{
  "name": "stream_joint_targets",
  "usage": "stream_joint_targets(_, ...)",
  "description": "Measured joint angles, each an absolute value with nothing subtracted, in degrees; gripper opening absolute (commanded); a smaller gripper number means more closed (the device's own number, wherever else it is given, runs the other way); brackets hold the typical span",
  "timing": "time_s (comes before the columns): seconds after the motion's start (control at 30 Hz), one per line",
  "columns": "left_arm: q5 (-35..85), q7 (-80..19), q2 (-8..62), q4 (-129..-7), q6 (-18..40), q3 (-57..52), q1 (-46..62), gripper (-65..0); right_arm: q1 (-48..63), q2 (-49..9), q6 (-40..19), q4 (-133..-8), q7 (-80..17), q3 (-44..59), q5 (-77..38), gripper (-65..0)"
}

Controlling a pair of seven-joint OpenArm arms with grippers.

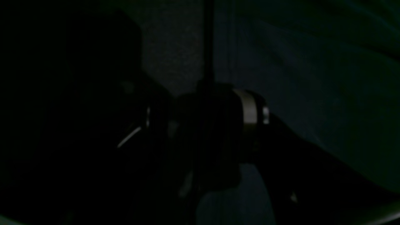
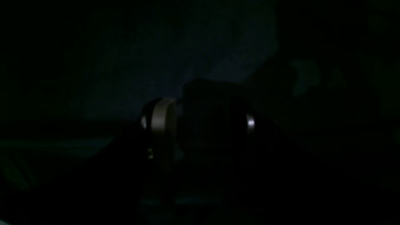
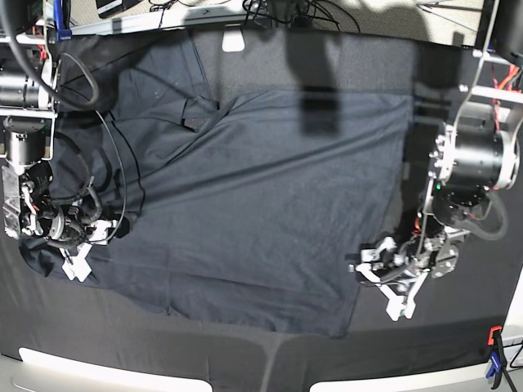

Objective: Layout the t-shirt on the table in an organized manner, then fold the t-shirt properly
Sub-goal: 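Release the hem with the left gripper and move it along the shirt side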

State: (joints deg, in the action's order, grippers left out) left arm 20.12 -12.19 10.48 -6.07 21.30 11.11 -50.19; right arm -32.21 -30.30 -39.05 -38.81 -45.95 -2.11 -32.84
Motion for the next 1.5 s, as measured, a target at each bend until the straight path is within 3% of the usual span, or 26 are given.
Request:
stream_joint_targets(0.1, 20.36, -11.57, 10.28, -6.09, 24.56, 11.11, -49.52, -37.3, -32.23, -30.30, -39.05, -38.81, -45.95, -2.11, -32.60, -38.7)
stream_joint_targets(0.27, 20.34, -12.40, 9.17, -6.11, 24.51, 11.11, -49.52, -45.0, -32.23, -30.30, -39.05, -38.81, -46.00, -2.11, -32.60, -38.7)
stream_joint_targets(0.47, 20.34, -12.45, 8.27, -6.11, 26.52, 11.11, -49.41, -45.1, -32.23, -30.30, -39.05, -38.81, -46.17, -2.11, -32.60, -38.7)
stream_joint_targets(0.53, 20.27, -12.45, 8.23, -6.11, 26.57, 11.11, -49.39, -52.4, -32.21, -30.30, -39.05, -38.81, -46.17, -2.11, -32.60, -38.7)
stream_joint_targets(0.6, 20.27, -12.40, 8.10, -6.09, 26.48, 11.11, -49.36, -65.0, -32.21, -30.30, -39.05, -38.81, -46.17, -2.11, -32.58, -38.7)
stream_joint_targets(0.7, 20.12, -9.69, 8.19, -6.09, 25.12, 11.11, -49.23, -65.0, -32.23, -30.30, -39.05, -38.81, -46.17, -2.11, -32.58, -38.7)
stream_joint_targets(0.87, 20.64, -7.49, 9.50, -6.09, 12.45, 11.11, -49.39, -65.0, -32.21, -30.33, -39.05, -38.81, -46.17, -2.11, -32.42, -38.7)
stream_joint_targets(1.33, 21.39, -4.45, 18.94, -6.09, 10.52, 11.11, -49.39, -65.0, -32.23, -30.30, -39.05, -40.16, -46.28, -2.11, -32.10, -38.7)
stream_joint_targets(1.43, 21.23, -4.84, 18.61, -6.15, 13.52, 11.11, -49.36, -45.6, -32.25, -30.28, -39.05, -42.48, -46.37, -2.11, -32.14, -38.7)
stream_joint_targets(1.5, 20.64, -6.74, 18.59, -7.22, 19.75, 11.11, -49.32, -41.5, -32.25, -30.30, -39.05, -44.36, -46.41, -2.11, -32.18, -38.7)
